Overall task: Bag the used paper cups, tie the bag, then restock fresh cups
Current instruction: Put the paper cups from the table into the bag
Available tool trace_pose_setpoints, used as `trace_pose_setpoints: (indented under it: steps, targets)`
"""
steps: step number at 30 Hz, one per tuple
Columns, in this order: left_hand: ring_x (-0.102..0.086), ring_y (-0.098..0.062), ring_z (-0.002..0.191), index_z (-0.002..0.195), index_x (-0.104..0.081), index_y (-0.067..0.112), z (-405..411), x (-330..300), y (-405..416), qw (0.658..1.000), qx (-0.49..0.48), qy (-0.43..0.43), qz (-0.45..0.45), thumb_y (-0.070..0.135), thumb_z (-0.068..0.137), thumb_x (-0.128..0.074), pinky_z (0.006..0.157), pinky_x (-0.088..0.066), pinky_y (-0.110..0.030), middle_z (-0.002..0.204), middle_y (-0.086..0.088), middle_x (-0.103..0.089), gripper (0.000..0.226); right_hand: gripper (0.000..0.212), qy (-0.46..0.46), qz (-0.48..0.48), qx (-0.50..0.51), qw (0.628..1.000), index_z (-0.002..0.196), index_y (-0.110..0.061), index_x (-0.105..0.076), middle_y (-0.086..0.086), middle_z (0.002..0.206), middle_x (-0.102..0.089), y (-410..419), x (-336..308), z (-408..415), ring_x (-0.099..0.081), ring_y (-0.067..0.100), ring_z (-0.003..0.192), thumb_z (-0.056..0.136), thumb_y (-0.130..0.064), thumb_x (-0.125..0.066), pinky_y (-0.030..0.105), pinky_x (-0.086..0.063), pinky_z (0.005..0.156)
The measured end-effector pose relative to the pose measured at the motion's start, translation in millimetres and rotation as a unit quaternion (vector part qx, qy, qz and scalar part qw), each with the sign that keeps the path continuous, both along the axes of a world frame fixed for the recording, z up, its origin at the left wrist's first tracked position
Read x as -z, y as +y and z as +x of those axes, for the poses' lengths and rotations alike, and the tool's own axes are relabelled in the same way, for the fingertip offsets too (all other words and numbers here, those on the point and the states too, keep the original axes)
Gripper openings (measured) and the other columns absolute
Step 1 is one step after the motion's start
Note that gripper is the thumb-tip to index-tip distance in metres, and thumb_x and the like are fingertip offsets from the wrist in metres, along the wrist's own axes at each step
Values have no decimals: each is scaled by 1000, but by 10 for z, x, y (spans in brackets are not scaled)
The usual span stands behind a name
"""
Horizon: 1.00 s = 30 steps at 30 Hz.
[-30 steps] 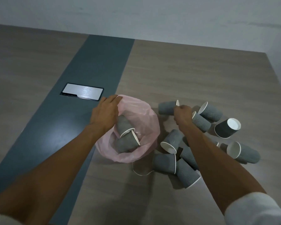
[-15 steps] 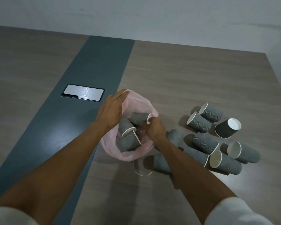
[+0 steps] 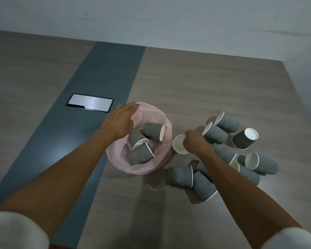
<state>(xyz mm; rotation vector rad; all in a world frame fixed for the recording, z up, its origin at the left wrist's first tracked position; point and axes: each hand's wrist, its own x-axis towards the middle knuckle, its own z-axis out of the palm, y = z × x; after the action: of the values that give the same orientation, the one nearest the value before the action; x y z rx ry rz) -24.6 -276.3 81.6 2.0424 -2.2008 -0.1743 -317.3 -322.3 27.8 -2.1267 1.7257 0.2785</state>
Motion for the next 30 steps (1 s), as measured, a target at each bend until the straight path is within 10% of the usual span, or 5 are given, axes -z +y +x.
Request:
trace_pose_setpoints:
  steps: [5, 9, 14, 24, 30]
  targets:
    - [-51, -31, 119, 154, -34, 26, 162, -95, 41, 999, -11, -33, 15, -3, 92, -46, 94, -53, -48, 161, 8, -36, 70, 24, -212, -52, 86, 972, 111, 0, -60, 14, 93, -58, -80, -450, 322, -58, 33, 86, 96, -14, -48, 34, -40, 72]
    - [-54, -33, 123, 152, -39, 25, 187, -85, 36, 1000, -10, 2, 13, -7, 91, -48, 101, -50, -48, 159, 5, -41, 70, 17, -373, 160, 5, 914, 105, -6, -66, 11, 78, -69, 259, -445, 810, -66, 20, 59, 89, -5, -59, 31, -53, 53]
    - [-55, -35, 124, 150, -42, 23, 130, -98, 59, 1000, -2, 18, 3, -8, 87, -49, 102, -49, -50, 158, 3, -42, 70, 13, -324, 191, -11, 927, 85, -4, -68, 14, 74, -69, 380, -214, 904, -67, 24, 67, 75, -5, -61, 44, -61, 68]
    - [-48, -31, 126, 147, -46, 22, -234, -104, 82, 999, -30, 17, -5, 14, 97, -50, 100, -49, -48, 151, 2, -49, 50, 74, 141, 213, -224, 940, 133, -29, -55, -3, 136, -59, 603, -28, 186, -56, 28, 125, 68, -44, -87, 45, -36, 103]
    - [-54, -35, 123, 143, -53, 20, -123, -168, 113, 998, -38, 30, -32, 0, 94, -46, 101, -49, -47, 147, -1, -55, 54, 48, -46, 258, -184, 947, 125, -21, -66, -5, 116, -66, 551, -181, 192, -63, 20, 105, 79, -29, -79, 32, -50, 89]
